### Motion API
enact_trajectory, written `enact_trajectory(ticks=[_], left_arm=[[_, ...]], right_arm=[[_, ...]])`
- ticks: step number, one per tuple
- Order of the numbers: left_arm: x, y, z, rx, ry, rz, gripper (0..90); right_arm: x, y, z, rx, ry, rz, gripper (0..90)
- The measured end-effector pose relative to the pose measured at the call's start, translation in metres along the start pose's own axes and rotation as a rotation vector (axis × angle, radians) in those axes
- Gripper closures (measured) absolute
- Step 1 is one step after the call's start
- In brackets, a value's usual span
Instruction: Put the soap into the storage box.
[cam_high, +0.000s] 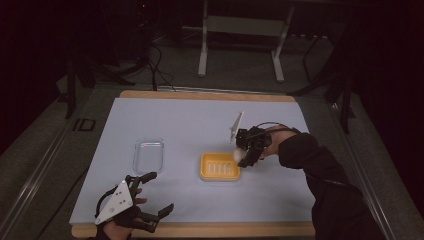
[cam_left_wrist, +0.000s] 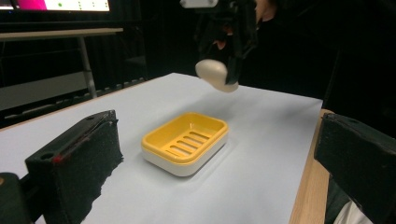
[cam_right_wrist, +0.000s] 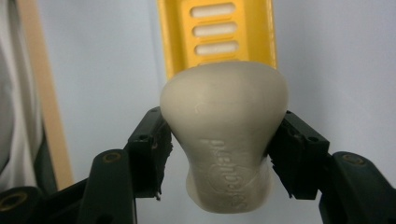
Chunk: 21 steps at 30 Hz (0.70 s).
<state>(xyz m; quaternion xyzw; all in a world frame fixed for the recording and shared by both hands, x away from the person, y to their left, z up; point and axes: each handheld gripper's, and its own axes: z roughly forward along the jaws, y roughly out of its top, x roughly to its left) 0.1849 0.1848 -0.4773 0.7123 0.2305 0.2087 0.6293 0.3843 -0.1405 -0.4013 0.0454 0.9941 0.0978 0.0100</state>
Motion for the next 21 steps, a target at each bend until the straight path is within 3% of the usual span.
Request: enact_trajectory(ticks=[5,8,14,19,21], left_arm=[[0.0,0.0,0.0,0.003,-0.002,0.001,0.8],[0.0,0.0,0.0,0.002,-0.005,0.001,0.8],[0.0,0.0,0.0,0.002,-0.007,0.004,0.8],[0.0,0.001,-0.001,-0.005,-0.012,0.002,0.8],[-0.001,0.001,-0.001,-0.005,-0.014,0.006,0.8]], right_arm=[[0.0,0.01,0.006,-0.024,0.019,0.011,41.9],[0.001,0.021,0.014,-0.049,0.007,-0.011,42.0],[0.003,0.034,0.024,-0.106,0.027,-0.027,41.9],[0.002,0.04,0.036,-0.098,0.02,-0.034,41.9],[-0.003,0.039,0.049,-0.089,0.023,-0.029,41.9]])
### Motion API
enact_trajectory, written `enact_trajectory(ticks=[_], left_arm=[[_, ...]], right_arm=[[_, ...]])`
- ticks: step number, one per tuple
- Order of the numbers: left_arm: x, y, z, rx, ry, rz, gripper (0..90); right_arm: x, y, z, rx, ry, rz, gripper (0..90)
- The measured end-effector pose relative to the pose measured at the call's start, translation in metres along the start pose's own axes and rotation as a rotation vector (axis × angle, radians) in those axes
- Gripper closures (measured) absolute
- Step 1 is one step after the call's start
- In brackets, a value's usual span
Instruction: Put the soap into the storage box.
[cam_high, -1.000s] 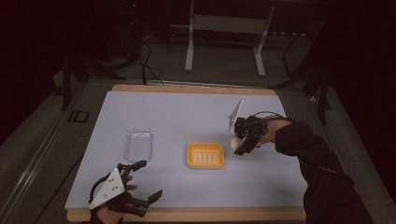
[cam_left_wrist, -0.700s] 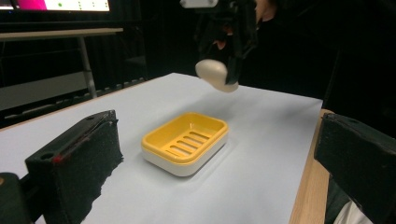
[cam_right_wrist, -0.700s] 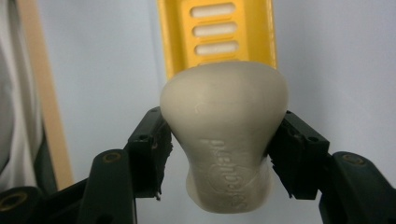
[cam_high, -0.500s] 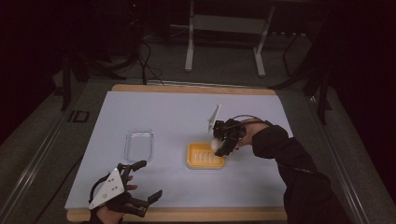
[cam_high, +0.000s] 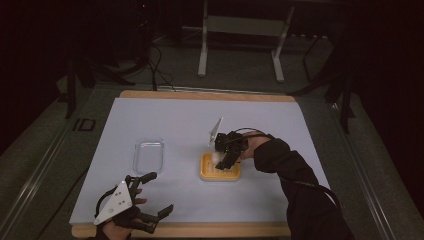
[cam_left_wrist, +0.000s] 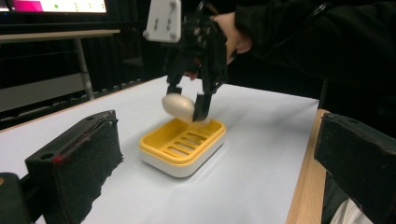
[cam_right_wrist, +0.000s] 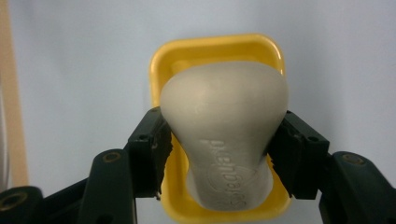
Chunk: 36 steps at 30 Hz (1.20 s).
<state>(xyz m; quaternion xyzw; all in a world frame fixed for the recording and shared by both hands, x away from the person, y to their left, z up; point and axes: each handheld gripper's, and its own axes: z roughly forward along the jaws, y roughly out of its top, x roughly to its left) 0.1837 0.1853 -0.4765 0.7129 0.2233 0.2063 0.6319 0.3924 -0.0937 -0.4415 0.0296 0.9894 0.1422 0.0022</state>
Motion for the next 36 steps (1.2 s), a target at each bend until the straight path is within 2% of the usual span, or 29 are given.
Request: enact_trajectory(ticks=[4,5,10,17,19,22,26,29,36], left_arm=[[0.0,0.0,0.0,0.002,-0.004,0.002,0.7],[0.0,0.0,0.0,0.001,-0.006,0.0,0.7],[0.0,0.0,0.0,0.003,-0.01,0.001,0.8],[-0.001,0.0,0.001,0.007,-0.013,0.003,0.8],[-0.001,0.0,0.001,0.007,-0.014,0.003,0.7],[-0.001,0.0,0.001,0.008,-0.017,0.003,0.8],[-0.001,0.0,0.001,0.011,-0.019,0.004,0.7],[-0.001,0.0,0.001,0.011,-0.019,0.004,0.8],[-0.001,0.0,0.002,0.013,-0.02,0.006,0.8]], right_arm=[[-0.003,-0.002,0.012,0.02,0.001,0.009,41.9],[-0.003,-0.003,0.016,0.021,0.014,0.007,41.9],[-0.006,-0.006,0.026,-0.005,0.022,0.014,41.8],[-0.004,-0.007,0.038,0.002,0.033,-0.011,41.8],[-0.004,-0.008,0.041,-0.006,0.037,0.004,41.7],[-0.005,-0.01,0.045,-0.013,0.033,-0.002,41.4],[-0.005,-0.01,0.044,-0.012,0.035,0.009,38.9],[-0.007,-0.008,0.035,-0.046,0.047,0.034,38.1],[-0.004,-0.008,0.016,-0.083,0.011,0.041,37.8]])
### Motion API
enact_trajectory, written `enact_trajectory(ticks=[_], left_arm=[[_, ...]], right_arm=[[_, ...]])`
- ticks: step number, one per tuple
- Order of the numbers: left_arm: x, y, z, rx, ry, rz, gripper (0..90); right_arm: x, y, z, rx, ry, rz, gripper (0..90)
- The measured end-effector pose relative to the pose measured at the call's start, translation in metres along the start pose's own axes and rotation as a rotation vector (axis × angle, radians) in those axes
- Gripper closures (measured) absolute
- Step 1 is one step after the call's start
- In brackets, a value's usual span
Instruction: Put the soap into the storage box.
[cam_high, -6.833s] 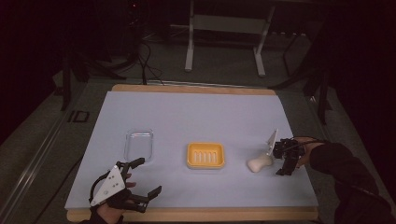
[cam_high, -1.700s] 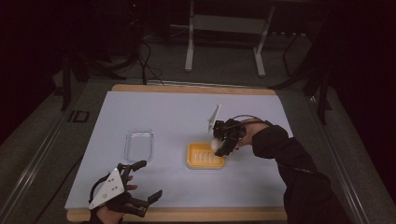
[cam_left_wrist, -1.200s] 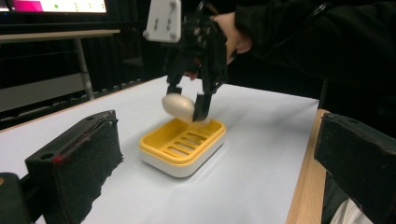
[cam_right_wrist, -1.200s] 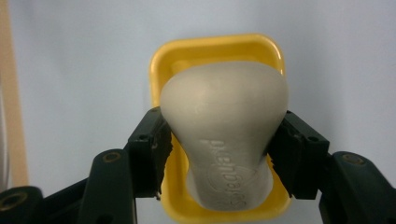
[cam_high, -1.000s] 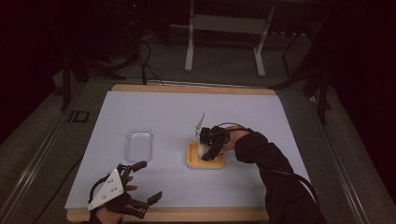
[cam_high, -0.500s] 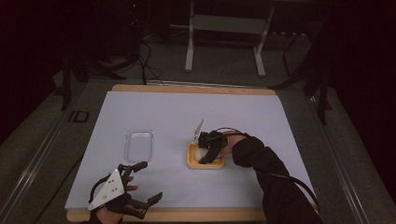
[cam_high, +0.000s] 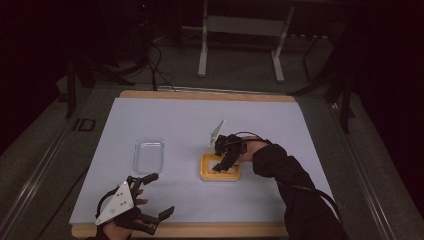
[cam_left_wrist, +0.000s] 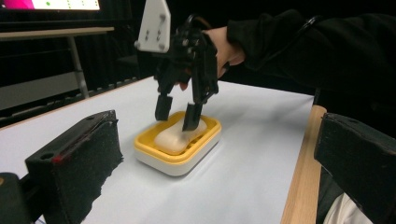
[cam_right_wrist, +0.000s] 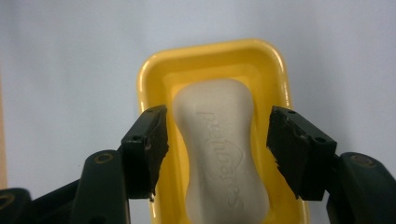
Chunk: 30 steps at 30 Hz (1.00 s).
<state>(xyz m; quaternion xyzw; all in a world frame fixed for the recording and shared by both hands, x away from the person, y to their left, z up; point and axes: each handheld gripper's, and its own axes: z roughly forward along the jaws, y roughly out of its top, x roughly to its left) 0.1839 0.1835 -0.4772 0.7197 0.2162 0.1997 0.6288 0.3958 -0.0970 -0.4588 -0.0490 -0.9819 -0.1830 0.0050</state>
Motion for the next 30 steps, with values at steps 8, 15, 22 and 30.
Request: enact_trajectory(ticks=[8,15,22,30], left_arm=[[0.0,0.0,0.0,0.002,0.001,0.0,0.7],[0.0,0.0,0.0,0.003,0.002,0.0,0.7],[0.0,0.0,0.001,0.005,0.003,0.001,0.8],[0.0,0.0,0.001,0.006,0.003,0.0,0.8]], right_arm=[[0.005,-0.004,-0.016,-0.017,-0.028,0.035,30.4],[0.009,-0.014,-0.027,-0.067,-0.097,0.098,19.5],[0.0,-0.035,-0.04,-0.14,-0.125,0.222,12.9],[-0.002,-0.058,-0.05,-0.185,-0.216,0.347,13.8]])
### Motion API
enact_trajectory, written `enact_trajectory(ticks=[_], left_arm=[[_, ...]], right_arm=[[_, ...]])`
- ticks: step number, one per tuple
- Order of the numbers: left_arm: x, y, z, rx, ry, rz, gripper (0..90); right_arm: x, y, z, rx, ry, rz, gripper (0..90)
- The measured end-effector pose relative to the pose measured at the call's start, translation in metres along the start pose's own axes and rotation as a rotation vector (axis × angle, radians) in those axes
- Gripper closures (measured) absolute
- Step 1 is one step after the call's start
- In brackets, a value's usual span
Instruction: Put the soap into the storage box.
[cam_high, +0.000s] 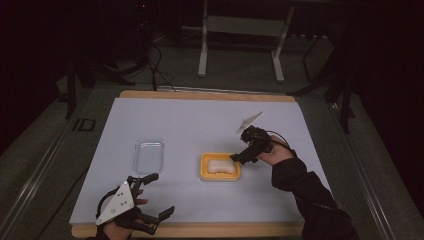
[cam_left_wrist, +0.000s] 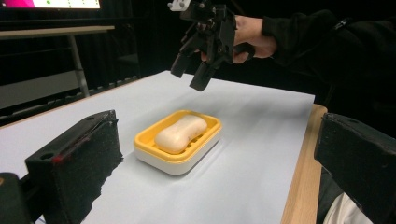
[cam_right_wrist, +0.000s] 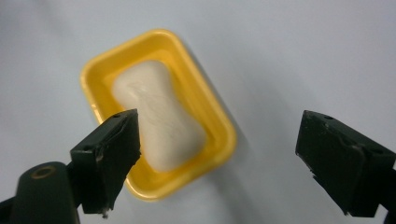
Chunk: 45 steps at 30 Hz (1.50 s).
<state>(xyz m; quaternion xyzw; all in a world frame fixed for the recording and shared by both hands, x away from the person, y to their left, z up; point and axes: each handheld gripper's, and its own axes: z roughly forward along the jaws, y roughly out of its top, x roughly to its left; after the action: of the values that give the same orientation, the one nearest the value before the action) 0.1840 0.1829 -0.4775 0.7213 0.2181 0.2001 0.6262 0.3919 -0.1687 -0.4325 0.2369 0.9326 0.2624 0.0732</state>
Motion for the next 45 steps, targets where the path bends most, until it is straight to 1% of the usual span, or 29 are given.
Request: enact_trajectory(ticks=[1,2,4,6,8,9,10,11,13,17,20,24,26,27,30,32,34,36,38,41,43,45], left_arm=[[0.0,0.0,0.0,0.001,0.0,-0.001,0.7],[0.0,0.0,0.0,0.0,0.0,-0.003,0.8],[0.0,0.0,0.0,0.002,0.0,-0.003,0.8],[0.0,0.0,0.0,0.002,0.001,-0.003,0.7],[0.0,0.0,0.0,0.002,0.0,-0.002,0.7],[0.0,0.0,0.0,0.003,0.0,-0.002,0.8],[0.0,0.0,0.0,0.004,0.0,-0.003,0.7],[0.0,0.0,0.0,0.003,-0.001,-0.004,0.7],[0.0,0.0,0.001,0.004,0.0,-0.003,0.7],[0.0,0.0,0.001,0.006,0.0,-0.002,0.8],[0.0,0.0,0.001,0.006,0.0,-0.003,0.7],[0.0,0.0,0.0,0.007,0.0,-0.003,0.8],[0.0,0.0,0.0,0.006,0.001,-0.003,0.7],[0.0,0.0,0.001,0.007,0.001,-0.003,0.7],[0.0,-0.001,0.001,0.009,0.001,-0.003,0.7],[0.0,0.0,0.001,0.009,0.0,-0.002,0.7],[0.0,0.0,0.001,0.008,0.001,-0.003,0.7],[0.0,0.0,0.001,0.01,0.003,-0.002,0.7],[0.0,0.0,0.001,0.009,0.002,-0.003,0.7],[0.0,-0.001,0.002,0.009,0.001,-0.004,0.7],[0.0,-0.001,0.002,0.012,0.001,-0.003,0.8],[0.0,-0.001,0.002,0.013,0.003,-0.003,0.7]], right_arm=[[-0.002,-0.007,-0.001,-0.012,-0.031,0.038,13.8],[-0.003,-0.01,-0.001,-0.017,-0.048,0.046,13.8],[-0.004,-0.017,-0.001,-0.018,-0.055,0.071,13.6],[-0.003,-0.024,0.001,-0.019,-0.076,0.098,13.6],[-0.002,-0.031,0.001,-0.033,-0.086,0.113,13.2],[-0.002,-0.034,0.001,-0.035,-0.083,0.121,13.0],[-0.001,-0.038,0.001,-0.035,-0.091,0.129,12.6],[0.0,-0.041,0.001,-0.037,-0.102,0.129,12.3],[0.002,-0.048,0.001,-0.044,-0.101,0.135,11.6],[0.008,-0.059,-0.002,-0.064,-0.131,0.141,11.6],[0.012,-0.065,-0.006,-0.089,-0.138,0.155,11.7],[0.019,-0.075,-0.011,-0.107,-0.17,0.174,11.8],[0.02,-0.079,-0.014,-0.113,-0.169,0.187,11.7],[0.022,-0.082,-0.015,-0.119,-0.17,0.202,11.7],[0.024,-0.09,-0.019,-0.129,-0.183,0.218,11.7],[0.026,-0.095,-0.022,-0.147,-0.201,0.225,11.7],[0.028,-0.098,-0.024,-0.147,-0.196,0.229,11.7],[0.03,-0.102,-0.027,-0.16,-0.213,0.227,11.7],[0.031,-0.106,-0.028,-0.162,-0.213,0.228,11.8],[0.035,-0.11,-0.03,-0.149,-0.232,0.218,12.8],[0.036,-0.114,-0.03,-0.144,-0.23,0.219,12.8],[0.039,-0.118,-0.031,-0.15,-0.247,0.215,12.8]])
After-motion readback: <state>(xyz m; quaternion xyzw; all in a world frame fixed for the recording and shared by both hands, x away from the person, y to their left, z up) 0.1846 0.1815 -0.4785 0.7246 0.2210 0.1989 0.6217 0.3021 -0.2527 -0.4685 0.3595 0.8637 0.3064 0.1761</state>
